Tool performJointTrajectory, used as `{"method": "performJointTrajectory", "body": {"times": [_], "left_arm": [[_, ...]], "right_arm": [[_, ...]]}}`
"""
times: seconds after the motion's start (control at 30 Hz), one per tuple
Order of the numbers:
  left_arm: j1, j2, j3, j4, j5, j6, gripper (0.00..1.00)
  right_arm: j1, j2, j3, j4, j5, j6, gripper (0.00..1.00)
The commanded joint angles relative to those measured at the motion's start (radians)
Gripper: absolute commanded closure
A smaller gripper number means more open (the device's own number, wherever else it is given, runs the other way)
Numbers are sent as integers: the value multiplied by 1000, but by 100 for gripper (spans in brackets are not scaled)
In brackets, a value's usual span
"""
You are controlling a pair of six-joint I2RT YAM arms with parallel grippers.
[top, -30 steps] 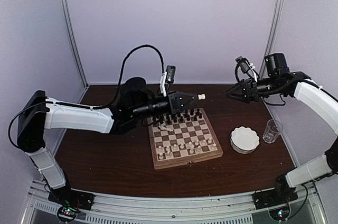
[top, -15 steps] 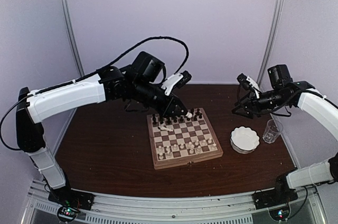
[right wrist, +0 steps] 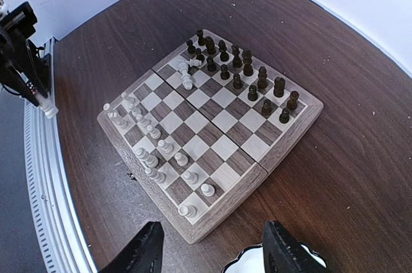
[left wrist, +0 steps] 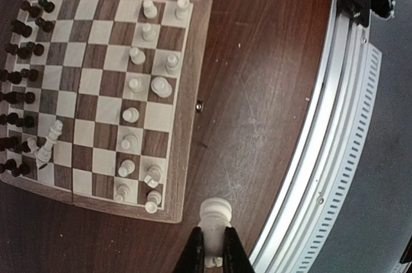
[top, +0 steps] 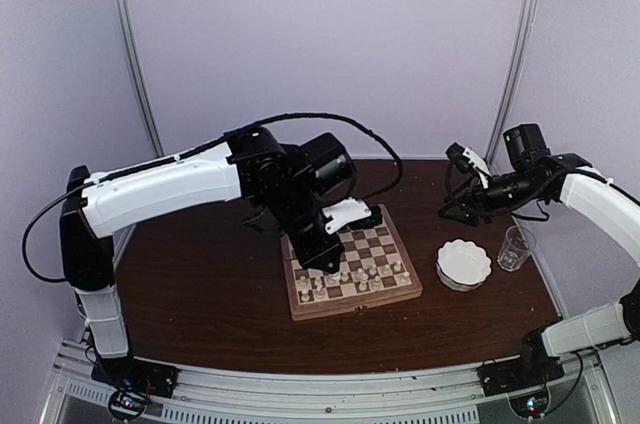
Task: Set up the chess pieces on the board
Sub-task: Place the knight at g1.
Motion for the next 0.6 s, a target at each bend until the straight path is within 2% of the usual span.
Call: {"method": "performJointTrajectory", "body": {"times": [0.0, 0.23, 0.57], "left_arm": [[-14, 69, 47, -107, -53, 40, 100], [-41, 178, 104, -90, -100, 31, 100], [-45, 256, 164, -52, -143, 9, 100]], "right_arm": [[-6, 3, -5, 4, 17, -19, 45], [-6, 0, -11, 3, 12, -27, 45], [-6, 4, -7, -6, 2, -35, 45]]}}
